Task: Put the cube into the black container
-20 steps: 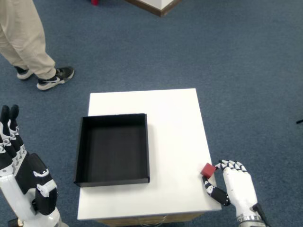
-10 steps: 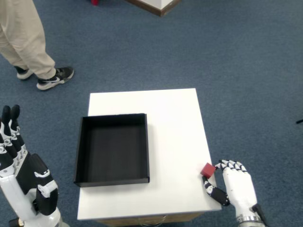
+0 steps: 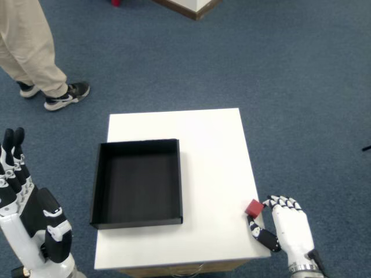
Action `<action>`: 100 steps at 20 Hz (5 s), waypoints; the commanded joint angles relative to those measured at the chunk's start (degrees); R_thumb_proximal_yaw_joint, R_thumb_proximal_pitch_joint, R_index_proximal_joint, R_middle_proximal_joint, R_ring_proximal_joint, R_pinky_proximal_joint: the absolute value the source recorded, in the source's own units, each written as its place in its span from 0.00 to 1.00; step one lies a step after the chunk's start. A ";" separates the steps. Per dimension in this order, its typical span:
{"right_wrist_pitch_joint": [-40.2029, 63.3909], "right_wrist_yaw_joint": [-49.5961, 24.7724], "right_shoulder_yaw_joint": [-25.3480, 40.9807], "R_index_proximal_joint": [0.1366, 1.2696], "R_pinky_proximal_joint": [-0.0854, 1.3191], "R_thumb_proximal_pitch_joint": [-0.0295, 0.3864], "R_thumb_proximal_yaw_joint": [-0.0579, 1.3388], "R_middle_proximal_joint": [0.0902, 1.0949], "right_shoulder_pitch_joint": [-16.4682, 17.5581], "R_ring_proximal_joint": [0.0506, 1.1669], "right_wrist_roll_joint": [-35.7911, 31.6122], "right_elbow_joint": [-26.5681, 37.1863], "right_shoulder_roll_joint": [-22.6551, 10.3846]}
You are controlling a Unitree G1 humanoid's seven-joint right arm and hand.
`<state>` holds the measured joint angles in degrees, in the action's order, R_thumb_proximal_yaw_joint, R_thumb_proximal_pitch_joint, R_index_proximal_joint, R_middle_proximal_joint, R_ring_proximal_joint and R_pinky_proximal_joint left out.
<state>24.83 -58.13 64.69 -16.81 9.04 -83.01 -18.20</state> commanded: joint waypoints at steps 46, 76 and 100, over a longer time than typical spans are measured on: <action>11.92 -24.58 2.58 0.83 0.29 0.52 0.88 0.35 -3.49 0.29 7.68 1.48 -1.49; 1.95 -33.13 -6.58 0.84 0.26 0.50 0.91 0.36 -16.35 0.27 29.99 40.02 -2.33; -5.85 -8.88 8.94 0.83 0.26 0.51 0.92 0.35 -28.46 0.25 17.68 26.51 8.76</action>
<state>19.68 -66.47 74.25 -41.80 28.39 -57.65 -9.53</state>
